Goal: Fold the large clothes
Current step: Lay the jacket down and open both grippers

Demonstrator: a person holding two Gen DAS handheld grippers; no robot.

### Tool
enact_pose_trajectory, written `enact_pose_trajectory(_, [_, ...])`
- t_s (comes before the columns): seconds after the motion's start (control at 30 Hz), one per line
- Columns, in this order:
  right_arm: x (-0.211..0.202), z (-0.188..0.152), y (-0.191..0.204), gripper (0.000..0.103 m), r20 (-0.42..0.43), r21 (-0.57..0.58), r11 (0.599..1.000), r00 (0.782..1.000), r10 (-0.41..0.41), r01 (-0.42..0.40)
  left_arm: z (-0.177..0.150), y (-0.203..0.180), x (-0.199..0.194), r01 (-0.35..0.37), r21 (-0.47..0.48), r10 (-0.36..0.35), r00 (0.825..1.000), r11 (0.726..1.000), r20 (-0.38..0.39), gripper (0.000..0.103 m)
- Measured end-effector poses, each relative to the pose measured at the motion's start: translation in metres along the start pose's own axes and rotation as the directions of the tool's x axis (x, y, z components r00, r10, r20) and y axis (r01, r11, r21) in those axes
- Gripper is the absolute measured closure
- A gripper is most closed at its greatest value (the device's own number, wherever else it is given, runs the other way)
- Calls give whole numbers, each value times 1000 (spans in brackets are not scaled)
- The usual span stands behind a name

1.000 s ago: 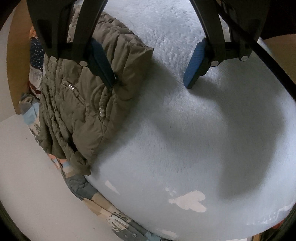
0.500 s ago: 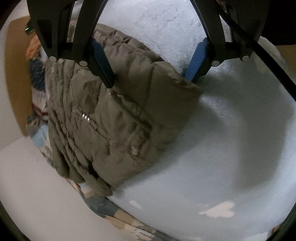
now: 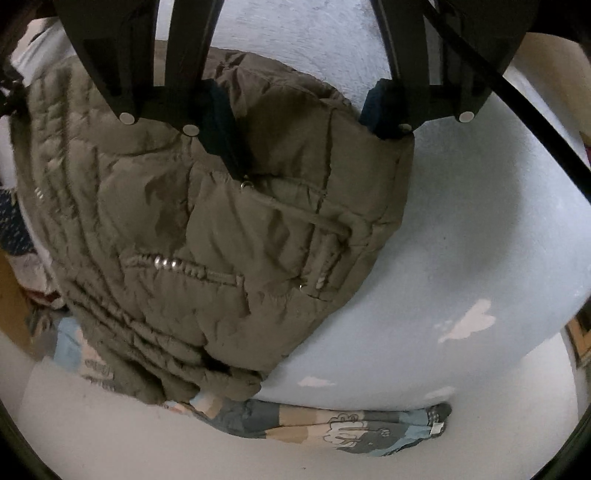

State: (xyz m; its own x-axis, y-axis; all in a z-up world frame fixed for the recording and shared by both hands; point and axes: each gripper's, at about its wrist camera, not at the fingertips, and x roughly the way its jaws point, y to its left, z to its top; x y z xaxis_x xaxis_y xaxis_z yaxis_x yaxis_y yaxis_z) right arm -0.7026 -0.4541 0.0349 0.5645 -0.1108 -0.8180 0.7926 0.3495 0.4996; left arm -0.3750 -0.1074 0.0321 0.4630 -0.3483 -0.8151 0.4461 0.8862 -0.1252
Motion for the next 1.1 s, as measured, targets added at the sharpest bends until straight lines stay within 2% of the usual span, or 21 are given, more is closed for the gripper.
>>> enact_pose_trajectory(0.17, [6,-2,-6,63,6,8,1000,1000,15,-15,-2,-3,1,-23,33,22,1000,999,8,46])
enact_pose_trajectory(0.33, [6,-7,-26,58,38,96,988,992,118,-121,-2,-4,2,-38,48,37,999,998,13,45])
enact_pose_trajectory(0.5, [4,-4,-31,56,21,141,976,986,163,-165,-3,-7,3,-45,45,45,999,998,11,43])
enact_pose_trajectory(0.8, [5,-3,-25,54,2,105,984,989,147,-146,-5,-11,5,-89,80,87,996,993,22,35])
enact_pose_trajectory(0.9, [7,-3,-17,42,6,64,988,990,140,-140,-6,-11,4,-103,89,101,995,991,27,33])
enact_pose_trajectory(0.97, [7,-4,-9,27,9,9,992,992,127,-127,-7,-11,4,-106,91,104,994,990,27,33])
enact_pose_trajectory(1.03, [8,-6,4,20,7,-66,993,996,94,-93,-6,-11,4,-106,92,104,994,990,27,33])
enact_pose_trajectory(1.1, [10,-10,14,19,16,-121,992,999,50,-48,-6,-11,4,-107,95,105,994,990,28,33])
